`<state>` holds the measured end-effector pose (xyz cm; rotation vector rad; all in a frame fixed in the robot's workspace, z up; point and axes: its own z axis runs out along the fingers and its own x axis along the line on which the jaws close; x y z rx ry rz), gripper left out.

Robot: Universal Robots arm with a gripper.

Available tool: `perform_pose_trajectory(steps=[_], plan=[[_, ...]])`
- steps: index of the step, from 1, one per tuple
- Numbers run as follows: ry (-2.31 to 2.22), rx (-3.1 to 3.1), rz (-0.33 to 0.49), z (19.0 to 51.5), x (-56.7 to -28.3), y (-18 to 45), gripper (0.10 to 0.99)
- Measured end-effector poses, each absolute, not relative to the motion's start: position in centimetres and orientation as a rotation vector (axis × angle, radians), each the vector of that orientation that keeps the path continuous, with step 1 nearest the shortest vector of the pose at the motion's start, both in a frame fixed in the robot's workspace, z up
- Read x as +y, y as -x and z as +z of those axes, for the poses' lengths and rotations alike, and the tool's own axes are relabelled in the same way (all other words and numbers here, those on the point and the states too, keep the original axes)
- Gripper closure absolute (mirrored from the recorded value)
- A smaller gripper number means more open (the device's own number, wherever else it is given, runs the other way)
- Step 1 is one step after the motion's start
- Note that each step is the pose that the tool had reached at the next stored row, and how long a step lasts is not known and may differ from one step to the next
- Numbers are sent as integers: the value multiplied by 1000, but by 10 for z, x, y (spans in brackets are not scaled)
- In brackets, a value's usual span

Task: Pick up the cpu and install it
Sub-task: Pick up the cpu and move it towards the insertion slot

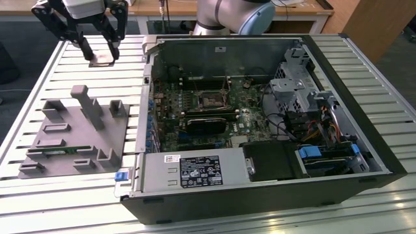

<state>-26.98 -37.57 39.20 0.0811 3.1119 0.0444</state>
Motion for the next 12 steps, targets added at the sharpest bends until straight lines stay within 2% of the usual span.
perform_pose_trajectory(steps=[12], plan=[[-81,3112,44,392,-375,244,561]])
